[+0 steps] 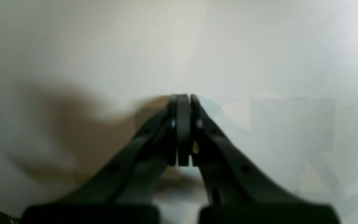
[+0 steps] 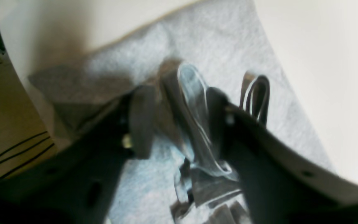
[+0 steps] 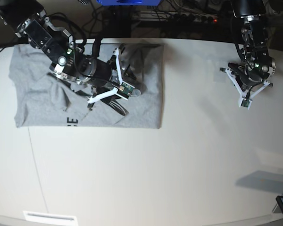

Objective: Fold the T-shirt properly
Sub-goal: 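Press and smooth the folded flap with the right gripper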

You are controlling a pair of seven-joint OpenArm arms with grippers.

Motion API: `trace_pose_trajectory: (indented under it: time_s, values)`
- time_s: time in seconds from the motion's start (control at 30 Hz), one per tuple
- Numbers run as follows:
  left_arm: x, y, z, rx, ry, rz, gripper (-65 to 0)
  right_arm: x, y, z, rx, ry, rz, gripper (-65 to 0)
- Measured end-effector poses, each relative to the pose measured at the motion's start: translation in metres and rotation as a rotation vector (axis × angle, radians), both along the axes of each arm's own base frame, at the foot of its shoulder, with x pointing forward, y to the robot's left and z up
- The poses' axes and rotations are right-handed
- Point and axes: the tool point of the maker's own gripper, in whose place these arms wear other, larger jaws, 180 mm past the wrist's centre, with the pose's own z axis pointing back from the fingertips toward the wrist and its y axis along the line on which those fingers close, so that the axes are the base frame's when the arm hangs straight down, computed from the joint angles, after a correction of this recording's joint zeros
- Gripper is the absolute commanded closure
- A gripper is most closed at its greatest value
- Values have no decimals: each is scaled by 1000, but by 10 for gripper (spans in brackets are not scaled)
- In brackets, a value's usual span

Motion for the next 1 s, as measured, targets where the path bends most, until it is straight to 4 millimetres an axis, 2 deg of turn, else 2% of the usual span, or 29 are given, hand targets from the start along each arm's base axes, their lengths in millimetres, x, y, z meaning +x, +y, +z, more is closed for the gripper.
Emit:
trace_pose_trajectory:
  time_s: [0.13, 0.37, 0.53, 0.67, 0.8, 1.0]
  values:
    - [0, 0, 0, -2, -2, 8, 0, 3, -1, 1, -7, -6, 0, -309]
    - [0, -1, -1, -2, 0, 14, 0, -7, 3, -11, -22, 29, 24, -219]
    - [0, -3, -2, -2, -1, 14, 0, -6, 20, -3, 29, 25, 24, -219]
    - [0, -3, -2, 1, 0, 15, 0, -5, 26, -8, 34, 47, 16, -219]
    - [0, -3, -2, -5, -14, 9, 0, -2, 26, -18, 21, 70, 4, -219]
    - [0, -4, -3, -8, -22, 7, 0, 3, 26, -16, 18, 58, 4, -219]
